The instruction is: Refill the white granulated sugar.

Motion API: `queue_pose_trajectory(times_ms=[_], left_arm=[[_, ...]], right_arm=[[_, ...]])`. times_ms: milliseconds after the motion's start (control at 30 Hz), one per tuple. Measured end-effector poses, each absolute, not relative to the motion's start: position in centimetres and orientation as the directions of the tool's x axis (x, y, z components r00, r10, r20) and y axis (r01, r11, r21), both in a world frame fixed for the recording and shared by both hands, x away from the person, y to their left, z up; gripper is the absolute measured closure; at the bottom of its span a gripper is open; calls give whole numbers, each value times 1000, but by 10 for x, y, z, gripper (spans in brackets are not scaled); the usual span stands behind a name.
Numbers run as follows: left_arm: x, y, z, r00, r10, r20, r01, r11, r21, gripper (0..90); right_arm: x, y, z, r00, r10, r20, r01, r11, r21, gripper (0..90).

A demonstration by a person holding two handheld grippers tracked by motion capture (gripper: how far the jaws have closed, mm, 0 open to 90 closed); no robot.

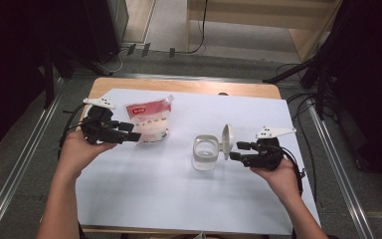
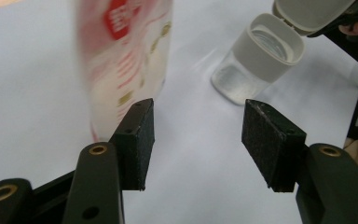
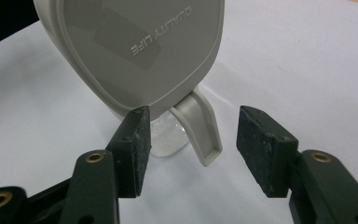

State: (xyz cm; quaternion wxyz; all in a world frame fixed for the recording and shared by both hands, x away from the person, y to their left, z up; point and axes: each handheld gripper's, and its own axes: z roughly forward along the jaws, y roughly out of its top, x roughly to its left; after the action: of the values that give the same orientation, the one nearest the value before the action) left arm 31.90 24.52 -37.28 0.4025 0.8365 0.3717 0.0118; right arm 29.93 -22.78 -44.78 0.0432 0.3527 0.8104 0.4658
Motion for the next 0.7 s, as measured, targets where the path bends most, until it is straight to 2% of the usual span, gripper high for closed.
queue_pose_trajectory(times_ms=[267,367,467,700], left_arm=[[325,262,-376,687,669,-282,635,-365,681,451],[327,264,-376,670,697,-257,641,-367,674,451],[331,266,-375,670,686,-283,636,-335,695,451],[346,256,-376,680,682,-269,624,-346,700,449]], right_arm=[[300,-226,-449,-751,611,250,525,324,787,454],[300,-227,-449,-748,614,252,530,324,783,454],[299,-227,-449,-745,617,252,533,325,781,454],[295,-228,-451,-746,618,247,532,331,779,454]])
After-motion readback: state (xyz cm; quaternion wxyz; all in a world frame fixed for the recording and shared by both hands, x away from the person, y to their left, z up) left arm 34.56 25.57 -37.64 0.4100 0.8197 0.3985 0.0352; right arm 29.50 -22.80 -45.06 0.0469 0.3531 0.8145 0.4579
